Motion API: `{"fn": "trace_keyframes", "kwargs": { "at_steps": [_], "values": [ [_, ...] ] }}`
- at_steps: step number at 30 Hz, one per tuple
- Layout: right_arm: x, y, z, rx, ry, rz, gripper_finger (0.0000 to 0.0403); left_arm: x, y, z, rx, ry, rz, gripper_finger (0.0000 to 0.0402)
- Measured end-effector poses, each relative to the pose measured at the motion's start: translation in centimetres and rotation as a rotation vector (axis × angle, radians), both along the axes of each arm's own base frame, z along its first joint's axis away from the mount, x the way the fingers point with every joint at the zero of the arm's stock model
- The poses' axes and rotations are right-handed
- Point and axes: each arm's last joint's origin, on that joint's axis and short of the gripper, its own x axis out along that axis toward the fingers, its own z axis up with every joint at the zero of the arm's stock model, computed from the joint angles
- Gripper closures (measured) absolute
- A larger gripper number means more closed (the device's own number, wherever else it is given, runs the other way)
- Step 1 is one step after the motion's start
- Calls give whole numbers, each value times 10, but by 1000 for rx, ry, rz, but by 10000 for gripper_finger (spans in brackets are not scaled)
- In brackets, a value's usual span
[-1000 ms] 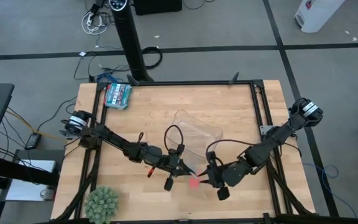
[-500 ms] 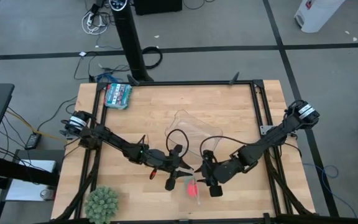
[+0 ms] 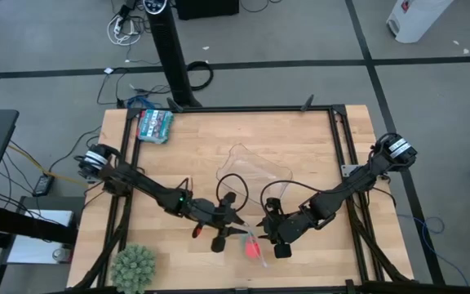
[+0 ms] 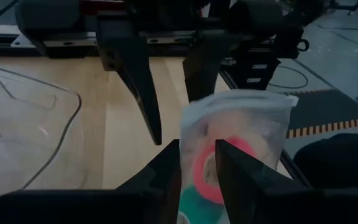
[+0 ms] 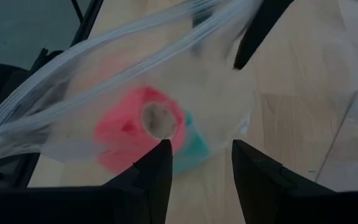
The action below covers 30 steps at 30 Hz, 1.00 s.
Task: Roll bandage
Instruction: Close the transparent zip bag
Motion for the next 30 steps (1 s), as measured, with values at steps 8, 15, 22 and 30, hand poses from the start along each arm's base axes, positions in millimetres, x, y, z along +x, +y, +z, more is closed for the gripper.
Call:
{"fn": "trace_keyframes", "kwargs": {
  "at_steps": [8,15,22,30],
  "values": [
    [0,0,1,4,-7,0,248,-13,-2,21,-18,8,-24,300],
    [1,1,1,11,-16,1,248,-23,-8,33,3,-4,-58,300],
    [3,2,4,19,-44,19,248,-31,-25,29,192,-36,-44,300],
    [1,2,5,47,-20,44,248,-39,-38,28,278,-51,-14,300]
  ]
}}
